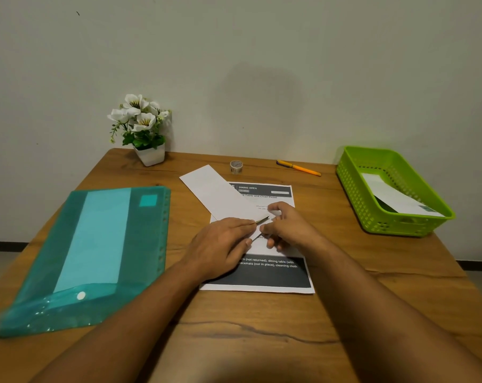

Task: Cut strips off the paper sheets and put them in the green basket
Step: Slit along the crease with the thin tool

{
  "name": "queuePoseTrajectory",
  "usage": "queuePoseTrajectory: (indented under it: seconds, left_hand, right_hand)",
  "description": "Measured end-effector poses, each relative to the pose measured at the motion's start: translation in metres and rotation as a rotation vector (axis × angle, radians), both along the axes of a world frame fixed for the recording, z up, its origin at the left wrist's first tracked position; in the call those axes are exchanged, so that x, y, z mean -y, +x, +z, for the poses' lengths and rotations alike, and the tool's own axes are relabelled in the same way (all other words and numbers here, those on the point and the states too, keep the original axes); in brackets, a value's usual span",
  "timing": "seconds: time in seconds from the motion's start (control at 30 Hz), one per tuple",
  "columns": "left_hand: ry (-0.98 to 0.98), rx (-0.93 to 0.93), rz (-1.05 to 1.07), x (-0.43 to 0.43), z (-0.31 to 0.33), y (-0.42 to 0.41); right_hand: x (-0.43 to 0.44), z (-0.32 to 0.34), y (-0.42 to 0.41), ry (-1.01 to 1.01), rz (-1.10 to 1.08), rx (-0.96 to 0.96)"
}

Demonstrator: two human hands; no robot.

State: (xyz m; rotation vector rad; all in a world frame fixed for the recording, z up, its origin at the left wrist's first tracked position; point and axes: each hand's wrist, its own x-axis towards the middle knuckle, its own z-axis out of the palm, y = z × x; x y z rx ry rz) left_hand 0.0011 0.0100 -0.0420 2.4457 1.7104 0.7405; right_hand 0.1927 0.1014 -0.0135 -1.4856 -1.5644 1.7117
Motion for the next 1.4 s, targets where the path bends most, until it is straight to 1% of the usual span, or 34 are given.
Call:
queuePoseTrajectory:
  seconds: [0.2,0.5,0.6,0.67,0.8,0.87,0.93,1.0,1.07,1.17,1.27,1.33,1.4]
  left_hand:
    - [0.002,-0.006,0.005,-0.001,0.000,0.000]
    - [0.055,0.059,-0.062,0.003,-0.002,0.000]
    - [0.078,0.070,-0.081,0.003,-0.002,0.000]
    - [0.092,0.077,-0.087,0.004,-0.004,0.000]
    - [0.114,0.080,-0.126,0.004,-0.003,0.000]
    - [0.092,0.062,-0.117,0.006,0.003,0.002]
    - [0.076,0.055,-0.059,0.008,0.008,0.003]
    - [0.082,0.081,0.000,0.008,0.006,0.002]
    - [0.081,0.155,0.064,0.007,0.005,0.000]
    - [0.110,0.261,0.177,0.003,0.016,-0.001]
    - [0.243,0.304,0.182,-0.010,0.051,-0.001]
    - [0.314,0.278,0.175,-0.023,0.082,-0.002]
    - [0.334,0.234,0.174,-0.035,0.110,-0.005]
  right_hand:
    - [0.002,-0.002,0.009,0.028,0.015,-0.010]
    - [0.004,-0.009,-0.002,0.074,-0.063,0.007]
    - [0.005,-0.009,-0.005,0.120,-0.087,0.044]
    - [0.006,-0.011,-0.008,0.188,-0.100,0.083]
    - [0.007,-0.014,-0.014,0.351,-0.089,0.261]
    - [0.008,-0.013,-0.014,0.369,-0.085,0.273]
    - [0.010,-0.010,-0.013,0.368,-0.093,0.227]
    - [0.009,-0.007,-0.010,0.411,-0.111,0.197]
    - [0.010,0.002,-0.006,0.471,-0.134,0.172]
    - [0.011,0.029,-0.003,0.556,-0.162,0.058]
    - [0.011,0.067,-0.003,0.668,-0.155,-0.077]
    - [0.008,0.093,-0.005,0.749,-0.150,-0.165]
    - [0.007,0.116,-0.008,0.828,-0.119,-0.201]
